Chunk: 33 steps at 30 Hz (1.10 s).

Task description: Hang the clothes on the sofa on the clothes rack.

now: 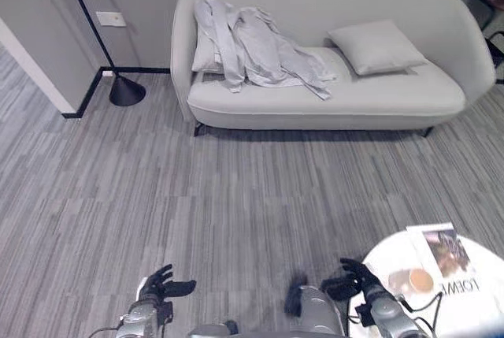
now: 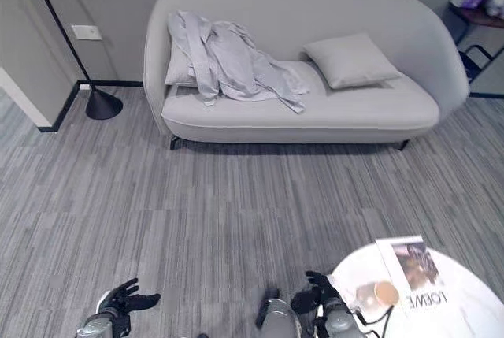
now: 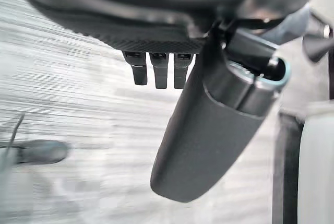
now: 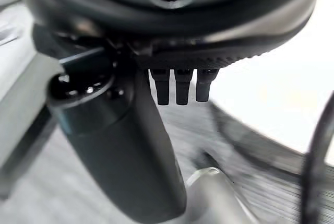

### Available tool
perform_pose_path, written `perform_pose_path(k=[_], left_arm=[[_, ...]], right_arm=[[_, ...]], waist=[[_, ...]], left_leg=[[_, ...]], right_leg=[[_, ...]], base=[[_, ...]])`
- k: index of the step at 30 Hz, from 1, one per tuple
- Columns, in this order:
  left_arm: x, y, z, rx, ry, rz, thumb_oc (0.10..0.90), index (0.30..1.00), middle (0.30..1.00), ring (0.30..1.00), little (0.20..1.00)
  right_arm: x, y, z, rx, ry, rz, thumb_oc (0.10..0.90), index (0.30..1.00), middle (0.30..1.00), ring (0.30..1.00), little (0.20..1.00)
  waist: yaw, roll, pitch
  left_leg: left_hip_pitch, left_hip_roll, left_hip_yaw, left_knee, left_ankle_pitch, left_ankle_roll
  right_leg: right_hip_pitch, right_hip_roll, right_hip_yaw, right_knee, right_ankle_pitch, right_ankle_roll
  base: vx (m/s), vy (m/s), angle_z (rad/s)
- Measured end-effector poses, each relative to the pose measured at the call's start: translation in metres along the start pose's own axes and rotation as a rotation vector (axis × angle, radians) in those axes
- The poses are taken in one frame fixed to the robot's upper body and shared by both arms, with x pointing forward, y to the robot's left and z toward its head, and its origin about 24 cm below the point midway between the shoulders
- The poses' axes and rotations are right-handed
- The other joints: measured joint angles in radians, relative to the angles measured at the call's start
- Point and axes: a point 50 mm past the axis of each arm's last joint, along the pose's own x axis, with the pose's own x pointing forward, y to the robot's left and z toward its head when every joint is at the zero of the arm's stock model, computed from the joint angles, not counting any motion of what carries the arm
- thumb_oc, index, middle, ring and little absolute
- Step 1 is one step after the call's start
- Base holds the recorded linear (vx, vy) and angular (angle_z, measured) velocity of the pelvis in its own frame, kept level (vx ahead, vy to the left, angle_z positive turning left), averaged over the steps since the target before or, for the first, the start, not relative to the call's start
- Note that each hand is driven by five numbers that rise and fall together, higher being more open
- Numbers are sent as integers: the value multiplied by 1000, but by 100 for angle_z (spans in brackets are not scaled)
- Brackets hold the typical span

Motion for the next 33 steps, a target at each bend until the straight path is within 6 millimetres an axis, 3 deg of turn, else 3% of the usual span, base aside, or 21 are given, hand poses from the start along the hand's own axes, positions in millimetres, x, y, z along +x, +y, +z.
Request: perform_pose_path(k=[1,3,5,7,9,11,13,14,15,16,19,21,22,23,24,26,27,28,29,31,33], left_arm=[[1,5,-2,-1,20,20,800,900,900,900,900],[-6,-8,-32,-32,104,-4,800,900,900,900,900],[-10,-13,-48,-25,168,-23,800,900,900,900,900],[-11,-17,-54,14,199,-54,800,900,900,900,900],[-12,-16,-51,8,166,-54,800,900,900,900,900],[-11,-16,-43,6,127,-60,800,900,900,900,900],[-8,-20,-26,-41,50,-84,800,900,900,900,900],[-4,-23,1,-48,-49,-93,800,900,900,900,900],[-4,-24,6,-39,-66,-93,800,900,900,900,900],[-4,-24,5,-48,-61,-94,800,900,900,900,900],[-3,-22,9,-19,-72,-94,800,900,900,900,900],[-4,-18,1,-18,-35,-77,800,900,900,900,900],[-9,-7,-24,-5,41,-41,800,900,900,900,900],[-11,-4,-36,-4,82,-30,800,900,900,900,900],[-11,-1,-40,10,114,-18,800,900,900,900,900],[-6,-10,-26,13,82,-48,800,900,900,900,900],[-2,-15,-17,16,79,-57,800,900,900,900,900],[-2,-13,-16,24,71,-52,800,900,900,900,900],[-2,-8,-15,16,51,-37,800,900,900,900,900],[-2,-8,-9,20,35,-32,800,900,900,900,900],[-3,-8,-11,18,26,-37,800,900,900,900,900]], right_arm=[[0,6,2,13,-2,13,800,900,900,900,900],[3,3,2,42,15,-4,800,900,900,900,900],[4,0,6,43,4,-8,800,900,900,900,900],[2,-1,-7,38,45,-8,800,900,900,900,900],[-4,1,-26,43,100,-9,800,900,900,900,900],[-4,-2,-25,55,92,-20,800,900,900,900,900],[-1,-10,-17,66,77,-48,800,900,900,900,900],[2,-6,-13,71,80,-41,800,900,900,900,900],[2,-4,-12,72,73,-33,800,900,900,900,900],[2,-4,-11,67,65,-31,800,900,900,900,900],[-1,-1,-18,36,85,-17,800,900,900,900,900],[-2,-2,-23,30,104,-19,800,900,900,900,900],[-6,1,-32,31,114,-16,800,900,900,900,900],[-6,1,-33,29,115,-20,800,900,900,900,900],[-8,7,-38,39,144,-14,800,900,900,900,900],[-9,9,-43,37,164,-5,800,900,900,900,900],[-8,11,-44,28,174,2,800,900,900,900,900],[-10,13,-47,30,178,12,800,900,900,900,900],[-12,14,-51,35,186,10,800,900,900,900,900],[-13,8,-53,49,194,-21,800,900,900,900,900],[-16,4,-63,52,227,-32,800,900,900,900,900]], waist=[[-4,-26,-1],[-19,5,7],[-25,9,6],[-44,3,6],[-16,-17,5],[-14,-24,15],[9,-27,41],[54,-57,77],[68,-68,84],[58,-55,83],[57,-19,74],[66,-27,80],[63,-71,33],[58,-60,6],[54,-55,-7],[51,-39,2],[43,-11,14],[29,11,23],[12,21,17],[-14,9,7],[-9,25,-4]], left_leg=[[27,4,-20,-2,-29,-18],[81,73,-27,52,-80,-81],[96,111,-49,92,-55,-117],[78,180,-164,207,23,-179],[17,179,-150,385,127,-196],[-181,172,-167,726,276,-194],[-405,117,-144,1040,249,-150],[-510,45,-42,951,127,-71],[-543,21,-7,685,108,-74],[-560,33,-15,608,117,-89],[-513,36,-94,-45,197,-88],[-552,24,-69,-30,250,-74],[-527,-22,-29,119,278,-14],[-488,-34,-7,111,284,8],[-373,-28,-8,-25,359,67],[-335,-32,-18,-23,309,122],[-266,-37,4,-16,285,120],[-205,-42,3,-18,259,133],[-180,-73,3,14,182,136],[-148,-103,-25,30,141,124],[-138,-102,-27,18,138,113]], right_leg=[[-6,31,46,-35,-9,-14],[-11,51,-16,107,40,-57],[0,42,-96,176,90,-78],[68,71,-96,229,102,-102],[147,87,-93,196,82,-175],[201,110,-86,132,73,-229],[237,127,-44,93,76,-248],[337,120,4,-1,75,-251],[392,126,-18,-47,100,-240],[424,150,-19,-57,98,-271],[512,216,30,-103,48,-235],[575,227,55,-102,22,-235],[628,189,63,-102,-61,-230],[652,186,76,-98,-74,-207],[650,193,60,-25,-113,-134],[608,124,-28,94,-118,-102],[448,52,-32,528,-80,-53],[281,-55,-56,909,43,-45],[151,-135,-25,1021,34,-58],[58,-200,8,935,12,-90],[79,-209,-45,600,17,-82]], base=[[711,-98,106],[962,-191,68],[652,-239,35],[529,-300,112],[340,-298,53],[274,-220,16],[347,-106,-32],[401,-9,-115],[528,138,-120],[411,140,-70],[360,128,-51],[411,195,-97],[322,177,-103],[339,220,-111],[225,231,-41],[270,379,-19],[244,353,-5],[196,193,-2],[287,114,13],[240,-46,32],[280,-134,16]])
